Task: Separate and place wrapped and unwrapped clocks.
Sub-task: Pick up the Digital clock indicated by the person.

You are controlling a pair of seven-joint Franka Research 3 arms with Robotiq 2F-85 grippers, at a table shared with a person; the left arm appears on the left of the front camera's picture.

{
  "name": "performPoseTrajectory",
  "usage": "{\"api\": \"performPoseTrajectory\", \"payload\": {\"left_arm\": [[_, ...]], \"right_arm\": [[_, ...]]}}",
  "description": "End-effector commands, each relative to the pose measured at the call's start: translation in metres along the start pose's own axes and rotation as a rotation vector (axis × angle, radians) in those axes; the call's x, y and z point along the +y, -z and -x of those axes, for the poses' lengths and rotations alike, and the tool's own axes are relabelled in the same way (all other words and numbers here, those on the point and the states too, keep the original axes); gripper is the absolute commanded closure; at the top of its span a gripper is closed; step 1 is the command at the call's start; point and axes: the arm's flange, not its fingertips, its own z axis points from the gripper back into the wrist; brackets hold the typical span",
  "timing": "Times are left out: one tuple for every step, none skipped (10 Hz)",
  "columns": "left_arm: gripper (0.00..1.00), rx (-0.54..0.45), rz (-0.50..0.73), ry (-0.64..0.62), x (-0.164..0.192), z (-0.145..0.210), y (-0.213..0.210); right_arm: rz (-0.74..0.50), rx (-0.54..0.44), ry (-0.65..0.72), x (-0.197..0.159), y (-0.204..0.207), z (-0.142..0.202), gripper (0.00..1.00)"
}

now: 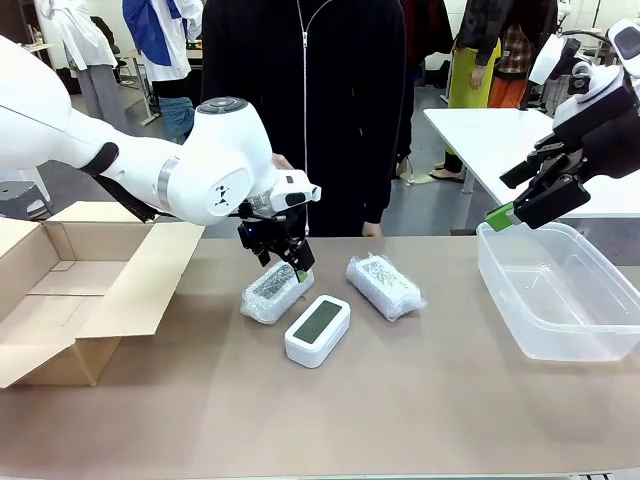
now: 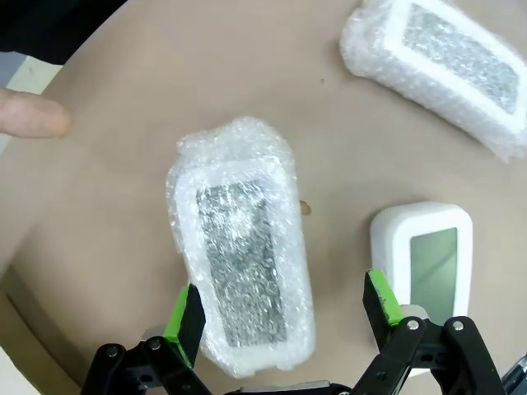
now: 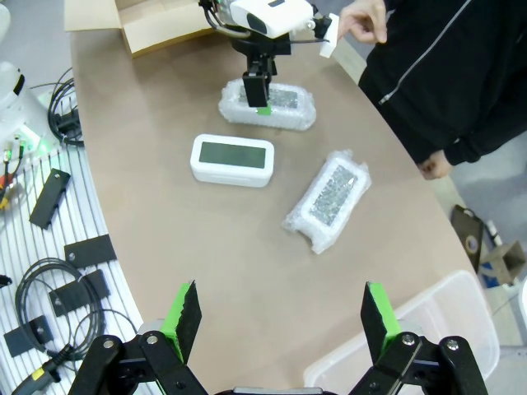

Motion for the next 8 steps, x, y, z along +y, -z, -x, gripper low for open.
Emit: {"api": "performPoseTrajectory", "payload": {"left_arm": [[0.0,0.021,-0.058,-0.035,-0.003,-0.014,0.007],[0.0,0.02,-0.073,-0.046,-0.001,-0.016,0.011],[0.0,0.013,-0.076,-0.058,0.003,-0.018,0.014],[0.0,0.02,-0.082,-0.066,0.005,-0.02,0.019],[0.0,0.04,-0.11,-0.082,0.006,-0.025,0.024],[0.0,0.055,-0.12,-0.073,0.004,-0.029,0.028],[0.0,0.083,-0.12,-0.063,0.006,-0.031,0.033],[0.0,0.093,-0.119,-0.069,0.008,-0.033,0.037]], "right_arm": [[-0.017,-0.005,0.004,0.0,0.001,0.001,0.0],[-0.017,-0.005,0.004,0.0,0.001,0.001,0.0],[-0.017,-0.005,0.004,0.0,0.001,0.001,0.0],[-0.017,-0.005,0.004,0.0,0.001,0.001,0.0],[-0.017,-0.005,0.004,0.0,0.001,0.001,0.0],[-0.017,-0.005,0.004,0.0,0.001,0.001,0.0],[-0.017,-0.005,0.004,0.0,0.001,0.001,0.0],[-0.017,-0.005,0.004,0.0,0.001,0.001,0.0]]}}
